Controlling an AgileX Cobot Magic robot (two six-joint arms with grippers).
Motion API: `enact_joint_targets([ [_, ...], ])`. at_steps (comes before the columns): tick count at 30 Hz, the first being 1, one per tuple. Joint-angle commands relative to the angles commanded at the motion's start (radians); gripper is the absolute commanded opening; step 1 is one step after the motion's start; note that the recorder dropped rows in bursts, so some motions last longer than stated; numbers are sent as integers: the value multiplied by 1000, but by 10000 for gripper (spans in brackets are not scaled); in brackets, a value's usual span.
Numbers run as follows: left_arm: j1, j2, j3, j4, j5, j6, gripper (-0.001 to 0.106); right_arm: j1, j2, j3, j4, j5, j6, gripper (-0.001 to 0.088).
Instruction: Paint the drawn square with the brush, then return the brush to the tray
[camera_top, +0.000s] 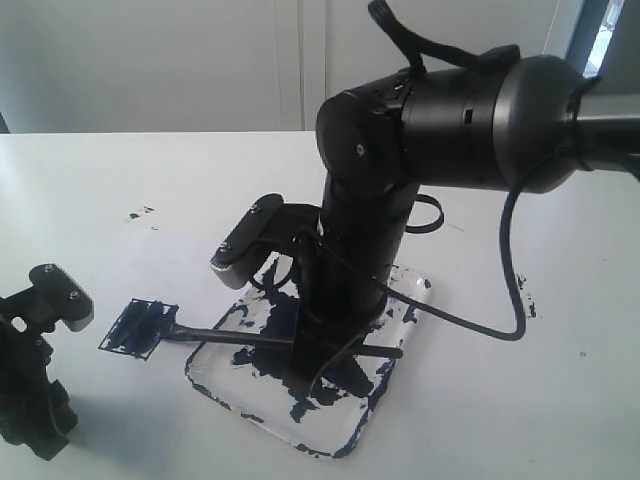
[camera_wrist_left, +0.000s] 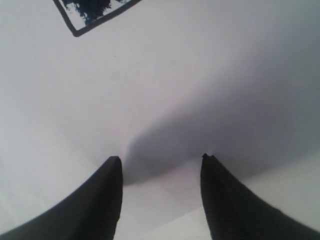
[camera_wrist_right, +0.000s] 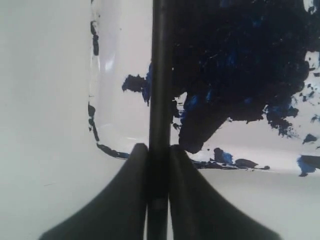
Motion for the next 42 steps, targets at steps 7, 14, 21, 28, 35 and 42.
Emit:
enact_joint_targets([
  [7,0,0,0,0,0,0,537,0,0,0,29,-62,-17,0],
  [14,0,0,0,0,0,0,537,0,-8,0,-42,-198,76,0],
  [21,0,0,0,0,0,-2,537,0,-12,0,-39,-222,74,0],
  [28,0,0,0,0,0,-4,537,0,24,0,-44,-232,74,0],
  [35,0,0,0,0,2,-6,537,0,51,0,-65,-241,78,0],
  [42,0,0,0,0,2,-12,537,0,53,0,-112,-251,106,0],
])
